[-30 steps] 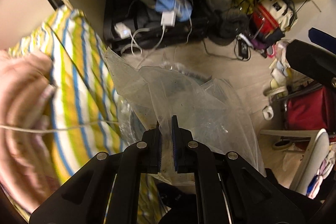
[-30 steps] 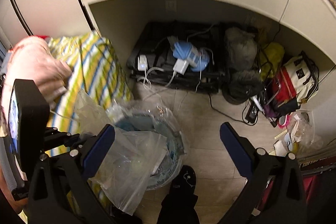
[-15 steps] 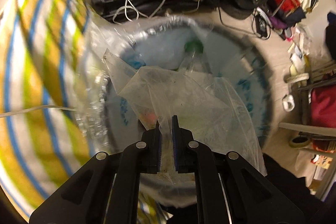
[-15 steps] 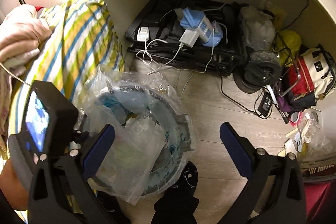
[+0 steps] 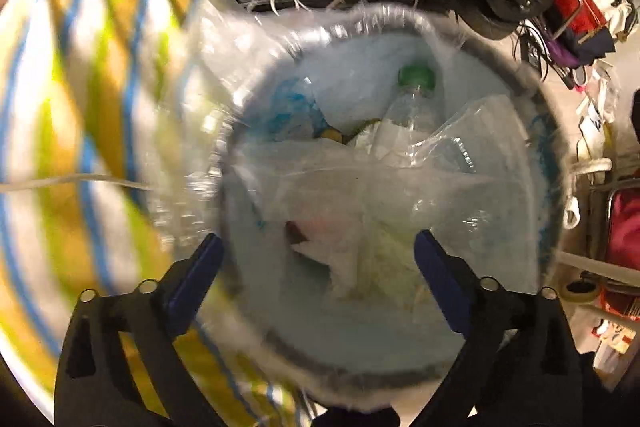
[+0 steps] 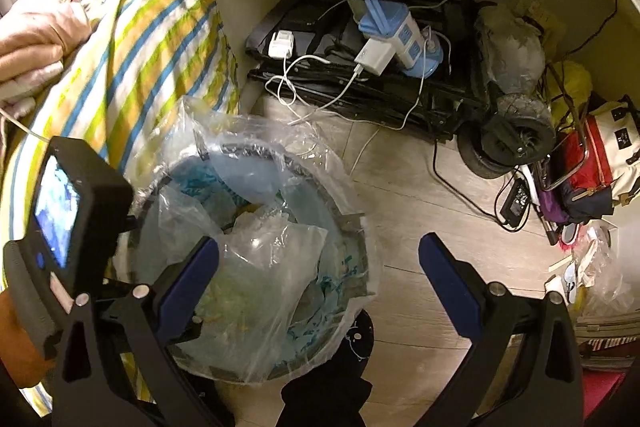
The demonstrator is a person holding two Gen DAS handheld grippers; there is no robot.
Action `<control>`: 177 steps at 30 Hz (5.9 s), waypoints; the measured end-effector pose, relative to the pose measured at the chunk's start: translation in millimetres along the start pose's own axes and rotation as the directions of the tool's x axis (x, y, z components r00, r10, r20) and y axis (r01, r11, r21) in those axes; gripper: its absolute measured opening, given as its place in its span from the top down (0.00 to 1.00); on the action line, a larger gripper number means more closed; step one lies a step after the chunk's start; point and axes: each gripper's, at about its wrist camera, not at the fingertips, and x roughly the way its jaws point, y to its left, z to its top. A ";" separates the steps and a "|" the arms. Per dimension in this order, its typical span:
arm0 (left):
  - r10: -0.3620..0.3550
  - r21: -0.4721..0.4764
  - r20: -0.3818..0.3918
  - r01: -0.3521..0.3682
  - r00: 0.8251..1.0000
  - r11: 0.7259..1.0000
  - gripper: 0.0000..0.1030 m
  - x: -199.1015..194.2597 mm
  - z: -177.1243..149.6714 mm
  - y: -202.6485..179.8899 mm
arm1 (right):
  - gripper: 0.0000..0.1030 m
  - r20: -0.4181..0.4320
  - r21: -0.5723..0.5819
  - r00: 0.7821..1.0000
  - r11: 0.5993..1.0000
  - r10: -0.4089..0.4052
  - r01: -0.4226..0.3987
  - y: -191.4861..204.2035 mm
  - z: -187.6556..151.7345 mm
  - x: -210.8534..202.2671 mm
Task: Collect trash
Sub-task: 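Open the left tool to drop the clear bag into the bin, then raise the left tool back up toward the desk, then move the right tool to the large food-filled clear bag and close on it, then lift the held bag with the right tool and carry it down over the bin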
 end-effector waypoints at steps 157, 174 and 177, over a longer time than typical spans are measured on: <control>-0.196 0.239 0.673 0.041 0.714 0.970 0.06 -567.6 205.0 -67.8 | 0.94 0.499 0.258 0.857 0.966 -0.126 -0.008 -124.3 250.1 -451.2; -0.157 0.223 0.604 0.023 0.782 0.974 0.06 -520.6 55.9 6.6 | 0.94 0.402 0.246 0.912 0.969 -0.079 -0.024 4.7 144.1 -420.7; -0.140 0.208 0.572 0.022 0.808 0.978 0.06 -501.6 37.0 17.5 | 0.94 0.375 0.245 0.926 0.969 -0.053 -0.044 19.0 129.7 -405.0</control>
